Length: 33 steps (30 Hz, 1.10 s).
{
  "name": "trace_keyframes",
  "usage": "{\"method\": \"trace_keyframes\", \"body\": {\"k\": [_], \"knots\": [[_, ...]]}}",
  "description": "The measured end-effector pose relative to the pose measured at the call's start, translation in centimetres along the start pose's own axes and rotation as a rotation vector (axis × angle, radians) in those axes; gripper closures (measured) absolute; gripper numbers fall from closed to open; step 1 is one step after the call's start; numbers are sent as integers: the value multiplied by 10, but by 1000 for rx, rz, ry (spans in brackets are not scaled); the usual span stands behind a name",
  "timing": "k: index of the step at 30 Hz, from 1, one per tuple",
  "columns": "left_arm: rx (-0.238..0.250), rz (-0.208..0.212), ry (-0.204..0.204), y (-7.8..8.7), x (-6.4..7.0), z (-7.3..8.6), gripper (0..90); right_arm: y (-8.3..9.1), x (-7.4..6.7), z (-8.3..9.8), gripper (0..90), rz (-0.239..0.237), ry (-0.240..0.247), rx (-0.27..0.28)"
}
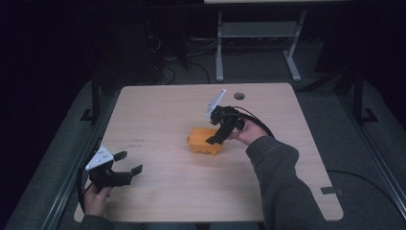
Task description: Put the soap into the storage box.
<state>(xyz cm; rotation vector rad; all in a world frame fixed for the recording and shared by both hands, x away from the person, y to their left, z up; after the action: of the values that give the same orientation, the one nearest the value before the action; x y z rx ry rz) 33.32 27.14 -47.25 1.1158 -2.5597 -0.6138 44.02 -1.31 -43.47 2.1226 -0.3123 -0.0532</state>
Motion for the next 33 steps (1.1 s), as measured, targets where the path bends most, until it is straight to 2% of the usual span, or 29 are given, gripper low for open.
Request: {"method": "trace_keyframes", "body": {"k": [15, 22, 33], "knots": [[0, -2, -1, 0, 0, 0, 141, 15, 2, 11, 204, 13, -44, 20], [1, 0, 1, 0, 0, 0, 141, 20, 3, 14, 210, 22, -48, 17], [1, -2, 1, 0, 0, 0, 141, 29, 5, 23, 224, 35, -81, 8]]}}
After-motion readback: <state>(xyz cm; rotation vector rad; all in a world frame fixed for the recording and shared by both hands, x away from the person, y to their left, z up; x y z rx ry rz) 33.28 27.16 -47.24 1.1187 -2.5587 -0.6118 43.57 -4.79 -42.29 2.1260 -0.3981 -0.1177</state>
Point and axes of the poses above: each handheld gripper's, and its own axes: y roughly backward along the jaws, z roughly out of its underside, x roughly to its right, the point moved 9 cm from there along -y, roughly forward along the jaws, and after that the axes turned 3 degrees about z, right-handed, at the moved point
